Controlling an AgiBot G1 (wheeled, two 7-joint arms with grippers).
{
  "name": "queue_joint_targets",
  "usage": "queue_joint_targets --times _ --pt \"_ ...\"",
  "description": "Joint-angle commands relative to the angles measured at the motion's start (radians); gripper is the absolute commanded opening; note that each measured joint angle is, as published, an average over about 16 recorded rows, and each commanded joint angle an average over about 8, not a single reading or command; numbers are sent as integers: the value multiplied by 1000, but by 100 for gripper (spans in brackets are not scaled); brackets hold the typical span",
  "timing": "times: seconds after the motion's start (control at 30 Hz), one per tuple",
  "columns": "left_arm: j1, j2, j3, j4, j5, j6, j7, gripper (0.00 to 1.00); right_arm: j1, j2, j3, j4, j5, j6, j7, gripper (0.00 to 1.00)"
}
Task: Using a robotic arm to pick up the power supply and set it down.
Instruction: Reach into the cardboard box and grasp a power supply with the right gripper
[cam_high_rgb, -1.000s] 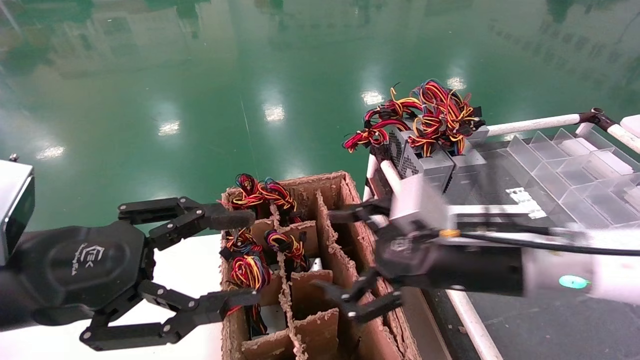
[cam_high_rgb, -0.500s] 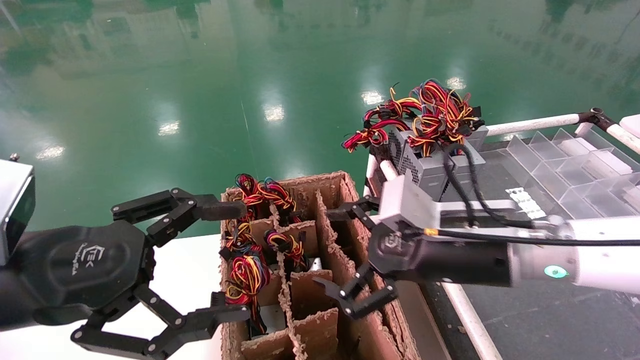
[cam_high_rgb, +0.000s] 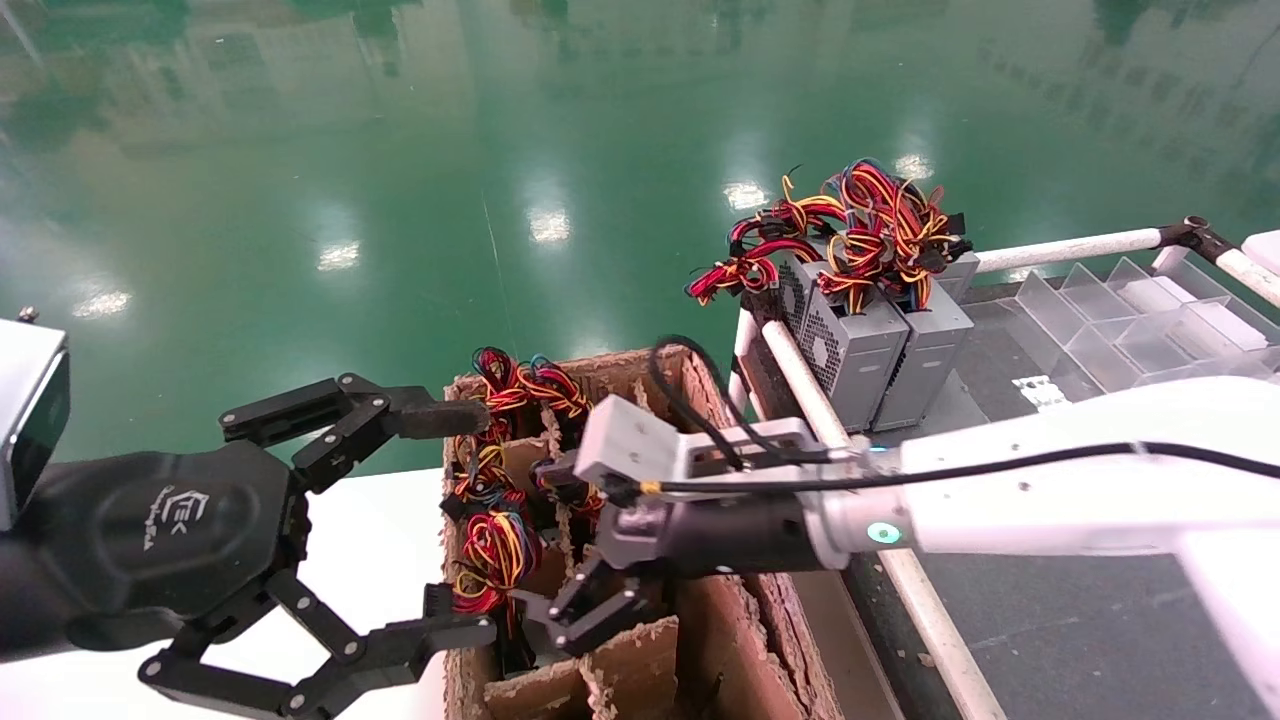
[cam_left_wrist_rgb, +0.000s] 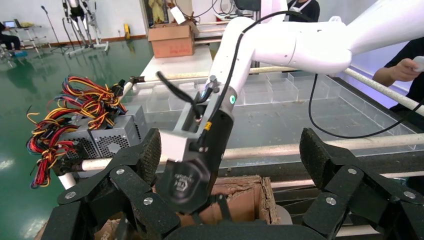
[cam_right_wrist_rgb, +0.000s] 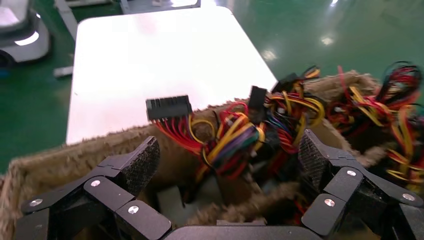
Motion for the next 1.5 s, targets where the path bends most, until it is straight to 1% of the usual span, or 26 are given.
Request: queue_joint_targets --times 0.03,0.1,0.13,0.37,0.4,0.73,1.07,1.5 --pt "0 0 0 0 0 0 0 100 13 -31 -13 -31 -10 -3 4 100" --pt "0 0 0 0 0 0 0 100 20 -55 -18 -74 -9 -4 4 100" --pt "0 0 0 0 0 0 0 100 23 -66 -19 -95 -7 -6 2 93" --pt "0 0 0 0 0 0 0 100 40 -122 -22 -224 8 -16 -42 6" --pt "0 0 0 0 0 0 0 100 42 -128 -23 -239 5 -16 -50 0" --pt "0 0 0 0 0 0 0 100 62 -163 -27 -352 10 -23 -124 0" --pt "0 0 0 0 0 0 0 100 66 -166 -24 -412 33 -41 -169 0" --pt "0 0 1 0 0 0 0 100 63 -175 -21 -468 65 -22 -212 0"
